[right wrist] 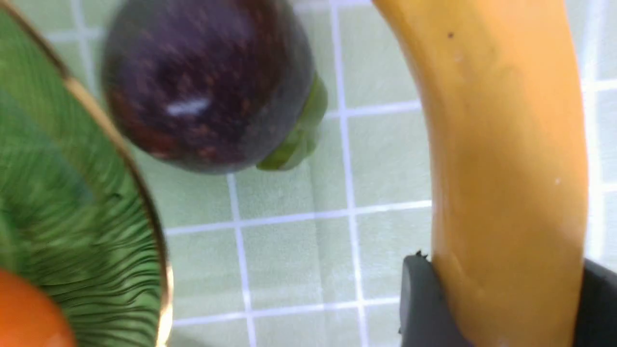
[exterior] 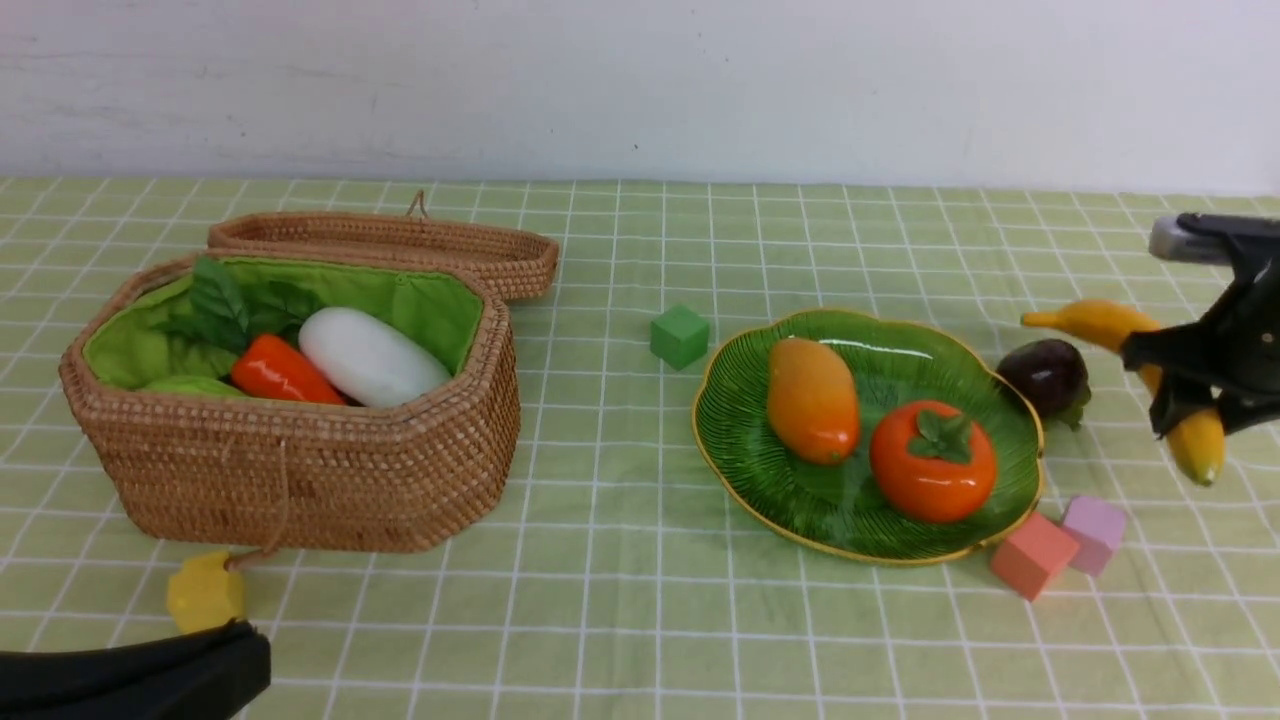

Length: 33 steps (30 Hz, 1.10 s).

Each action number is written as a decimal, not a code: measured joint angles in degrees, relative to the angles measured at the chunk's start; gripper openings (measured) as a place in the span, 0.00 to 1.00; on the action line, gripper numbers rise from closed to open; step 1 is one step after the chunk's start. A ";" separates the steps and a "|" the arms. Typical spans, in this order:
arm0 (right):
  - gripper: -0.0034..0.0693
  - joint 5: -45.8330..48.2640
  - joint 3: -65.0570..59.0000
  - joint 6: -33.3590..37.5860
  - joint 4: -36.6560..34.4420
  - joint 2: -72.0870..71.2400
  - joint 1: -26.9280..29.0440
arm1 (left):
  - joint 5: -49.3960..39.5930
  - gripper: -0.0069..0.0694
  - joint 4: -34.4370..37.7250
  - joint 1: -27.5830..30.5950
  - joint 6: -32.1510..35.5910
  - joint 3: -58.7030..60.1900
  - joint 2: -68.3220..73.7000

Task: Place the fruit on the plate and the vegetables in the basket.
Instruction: Use the right arm to grab a banana and put it into the right plate

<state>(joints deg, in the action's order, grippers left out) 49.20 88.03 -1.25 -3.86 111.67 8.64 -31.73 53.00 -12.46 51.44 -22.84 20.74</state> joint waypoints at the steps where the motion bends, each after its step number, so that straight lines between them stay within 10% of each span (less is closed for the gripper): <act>1: 0.49 0.23 0.15 -0.18 0.27 -1.25 0.00 | 0.00 0.08 0.00 0.00 0.00 0.00 0.00; 9: 0.49 3.19 0.16 3.35 -1.32 -9.60 -1.41 | -0.10 0.08 0.00 0.00 0.00 0.00 0.00; 16: 0.49 3.66 0.16 28.82 -10.77 -10.34 -10.65 | -6.23 0.08 1.14 0.00 6.55 0.00 0.00; 33: 0.49 -3.38 0.16 30.52 -11.91 -0.14 -11.53 | -8.42 0.08 4.59 0.00 11.62 0.00 0.00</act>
<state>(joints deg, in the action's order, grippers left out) 45.83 88.19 29.28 -15.77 111.53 -2.90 -40.15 57.59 -12.46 63.06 -22.84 20.74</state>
